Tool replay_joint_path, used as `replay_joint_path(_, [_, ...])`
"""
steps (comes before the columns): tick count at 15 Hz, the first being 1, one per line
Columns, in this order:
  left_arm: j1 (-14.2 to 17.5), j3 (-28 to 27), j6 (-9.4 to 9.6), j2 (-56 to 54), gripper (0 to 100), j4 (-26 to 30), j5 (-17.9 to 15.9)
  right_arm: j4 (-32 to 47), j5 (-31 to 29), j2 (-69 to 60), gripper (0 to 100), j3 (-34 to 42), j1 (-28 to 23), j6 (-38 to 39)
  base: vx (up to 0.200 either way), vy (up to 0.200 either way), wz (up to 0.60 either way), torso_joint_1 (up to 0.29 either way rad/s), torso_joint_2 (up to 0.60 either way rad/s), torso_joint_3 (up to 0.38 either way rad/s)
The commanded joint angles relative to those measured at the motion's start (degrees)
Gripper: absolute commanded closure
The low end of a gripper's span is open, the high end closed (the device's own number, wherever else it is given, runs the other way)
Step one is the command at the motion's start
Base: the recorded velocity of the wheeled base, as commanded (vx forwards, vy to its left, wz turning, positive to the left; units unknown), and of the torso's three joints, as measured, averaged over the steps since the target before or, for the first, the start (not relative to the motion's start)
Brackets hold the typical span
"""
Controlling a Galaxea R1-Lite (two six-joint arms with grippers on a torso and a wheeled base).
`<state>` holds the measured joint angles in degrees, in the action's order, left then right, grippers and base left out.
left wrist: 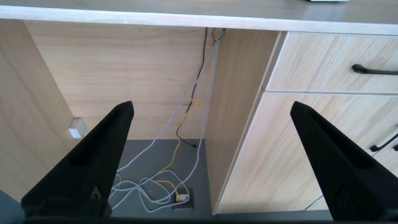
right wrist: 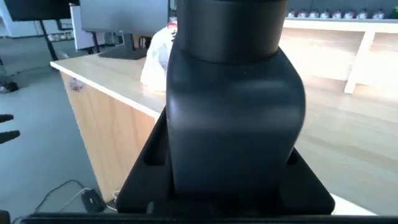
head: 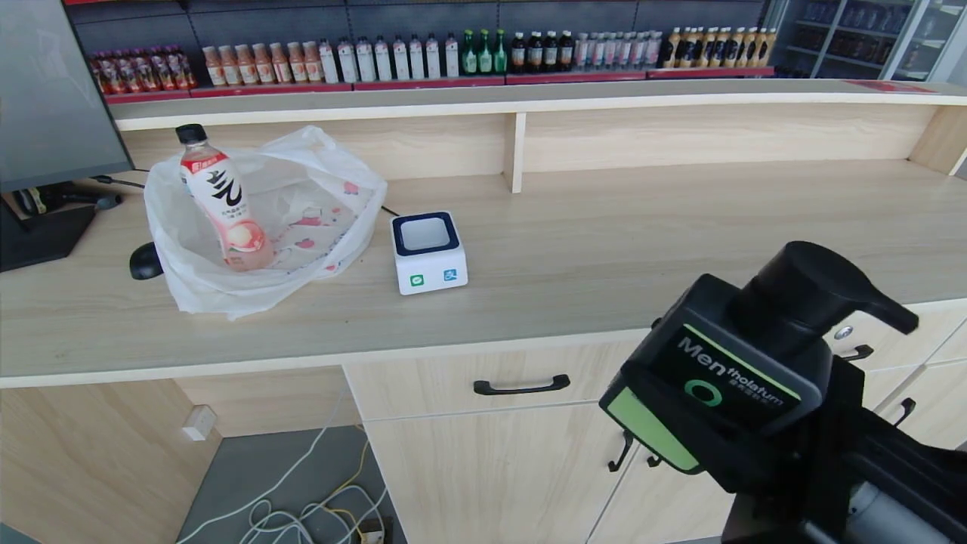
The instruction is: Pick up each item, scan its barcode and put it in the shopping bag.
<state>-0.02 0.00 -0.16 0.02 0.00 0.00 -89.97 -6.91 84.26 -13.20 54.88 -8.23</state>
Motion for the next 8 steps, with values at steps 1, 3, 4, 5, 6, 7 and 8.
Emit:
replay_joint_path(1, [0.02,0.00,-0.02,-0.02,0,0.00,0.00,-0.03,-6.54,-0.33,100,-0.51,-0.21,4.63,0.000,0.000,0.00,0.000,0.00,0.000])
replay_joint_path(3, [0.02,0.00,-0.02,-0.02,0,0.00,0.00,-0.03,-11.19,-0.59,100,-0.24,-0.21,6.03,0.000,0.000,0.00,0.000,0.00,0.000])
replay_joint_path(4, [0.02,0.00,-0.02,-0.02,0,0.00,0.00,0.93,-11.98,-0.33,100,-0.68,-0.39,5.94,0.000,0.000,0.00,0.000,0.00,0.000])
replay_joint_path(5, [0.02,0.00,-0.02,-0.02,0,0.00,0.00,1.20,-12.69,0.11,100,-1.21,-1.71,5.94,0.000,0.000,0.00,0.000,0.00,0.000])
replay_joint_path(6, [0.02,0.00,-0.02,-0.02,0,0.00,0.00,1.28,-12.60,0.38,100,-1.91,-3.73,5.86,0.000,0.000,0.00,0.000,0.00,0.000])
replay_joint_path(7, [0.02,0.00,-0.02,-0.02,0,0.00,0.00,1.28,-12.42,0.38,100,-2.88,-8.65,5.94,0.000,0.000,0.00,0.000,0.00,0.000])
replay_joint_path(8, [0.02,0.00,-0.02,-0.02,0,0.00,0.00,1.28,-12.34,0.64,100,-2.97,-12.69,6.12,0.000,0.000,0.00,0.000,0.00,0.000])
